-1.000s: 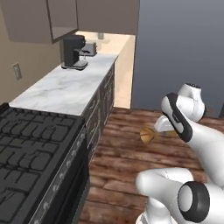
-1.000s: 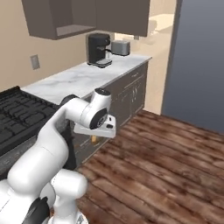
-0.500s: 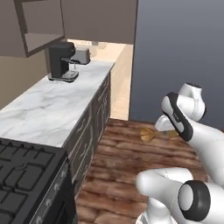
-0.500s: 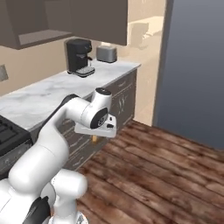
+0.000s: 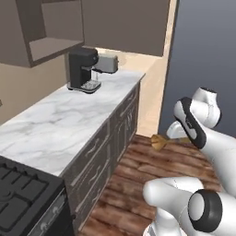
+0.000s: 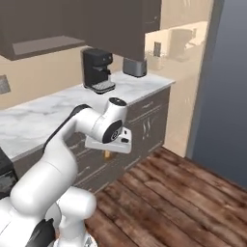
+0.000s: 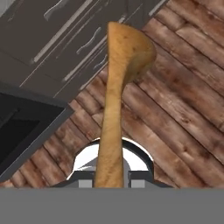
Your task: Organize the utensils by type. Pick up the wooden spoons from the counter and place them in the open cabinet. Then pick up the metallic utensils from the counter and place them in the open drawer.
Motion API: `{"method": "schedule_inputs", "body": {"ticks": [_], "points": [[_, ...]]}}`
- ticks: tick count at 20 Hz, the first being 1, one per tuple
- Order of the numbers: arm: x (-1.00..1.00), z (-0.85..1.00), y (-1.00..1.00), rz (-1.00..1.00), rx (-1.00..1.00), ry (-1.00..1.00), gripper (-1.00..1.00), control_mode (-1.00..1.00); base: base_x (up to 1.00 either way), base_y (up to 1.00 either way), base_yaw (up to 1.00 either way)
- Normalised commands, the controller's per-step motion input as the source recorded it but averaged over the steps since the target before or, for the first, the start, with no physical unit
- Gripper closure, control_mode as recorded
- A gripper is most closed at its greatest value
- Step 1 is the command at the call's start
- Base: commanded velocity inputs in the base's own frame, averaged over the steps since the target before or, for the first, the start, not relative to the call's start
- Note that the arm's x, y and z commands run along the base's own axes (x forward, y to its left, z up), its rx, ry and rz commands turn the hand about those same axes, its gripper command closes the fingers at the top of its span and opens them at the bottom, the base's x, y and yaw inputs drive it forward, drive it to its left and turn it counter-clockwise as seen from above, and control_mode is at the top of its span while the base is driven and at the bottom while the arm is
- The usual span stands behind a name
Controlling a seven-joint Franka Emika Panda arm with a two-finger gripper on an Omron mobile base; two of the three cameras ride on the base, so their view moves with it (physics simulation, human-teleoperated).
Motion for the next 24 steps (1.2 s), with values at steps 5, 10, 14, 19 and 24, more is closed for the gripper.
{"method": "schedule_inputs", "body": {"ticks": [5,10,14,19,24], "points": [[0.00,0.00,0.00,0.00,0.00,0.00,1.00,1.00,0.45,-0.10,0.61],[0.00,0.00,0.00,0.00,0.00,0.00,1.00,1.00,0.58,-0.23,0.59],[0.00,0.00,0.00,0.00,0.00,0.00,1.00,1.00,0.77,-0.30,0.46],[0.00,0.00,0.00,0.00,0.00,0.00,1.00,1.00,0.63,-0.37,0.41],[0.00,0.00,0.00,0.00,0.00,0.00,1.00,1.00,0.37,-0.41,0.34]]}}
